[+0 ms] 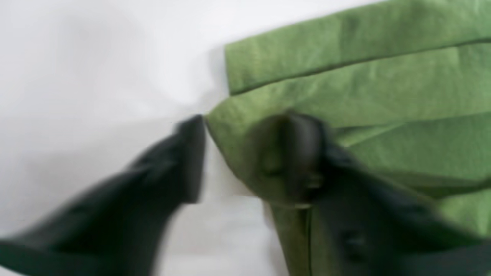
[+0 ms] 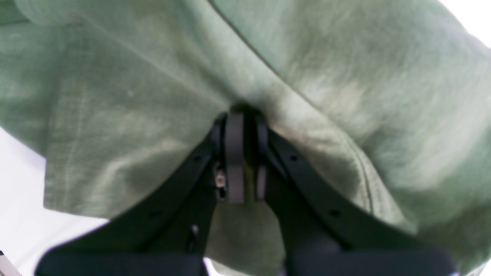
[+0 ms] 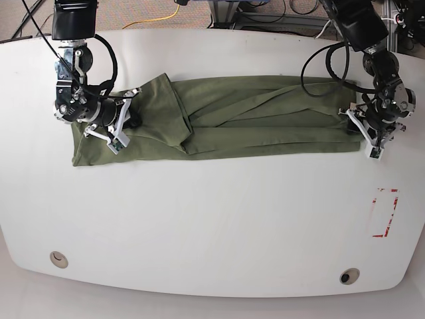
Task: Layout the t-shirt on the table in an organized manner, then fold the t-shirt properly
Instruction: 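Move the left gripper to the opposite folded end and grasp it, then pull the grasped end with the left gripper to straighten the fold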
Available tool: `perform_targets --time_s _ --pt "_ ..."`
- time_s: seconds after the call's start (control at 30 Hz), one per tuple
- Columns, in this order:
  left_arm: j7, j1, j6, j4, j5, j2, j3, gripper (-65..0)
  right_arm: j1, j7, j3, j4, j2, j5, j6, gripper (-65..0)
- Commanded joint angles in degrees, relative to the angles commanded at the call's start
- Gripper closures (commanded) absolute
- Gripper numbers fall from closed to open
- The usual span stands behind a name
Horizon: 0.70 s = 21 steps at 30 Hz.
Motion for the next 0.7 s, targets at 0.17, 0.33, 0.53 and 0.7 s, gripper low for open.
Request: perform_targets --time_s 0.17,0.33,0.53,0.7 --pt "0.0 0.0 0.0 0.4 0.0 0.0 0.0 -9.7 0.0 0.0 0.0 0.0 0.0 0.0 0.0 -4.1" --pt "0.2 0.2 0.0 1.8 0.0 -0.1 -0.3 -9.7 0.1 0.0 0.0 -0.1 0.0 0.0 0.0 -4.1" --pt "0.3 2.7 0.0 7.7 0.0 -0.1 -0.4 -9.7 0.1 0.0 0.0 -0.1 0.0 0.0 0.0 -4.1" --pt "1.1 4.8 0.0 12.5 0.0 0.0 -0.1 -9.7 0.1 0.0 0.0 -0.1 0.0 0.0 0.0 -4.1"
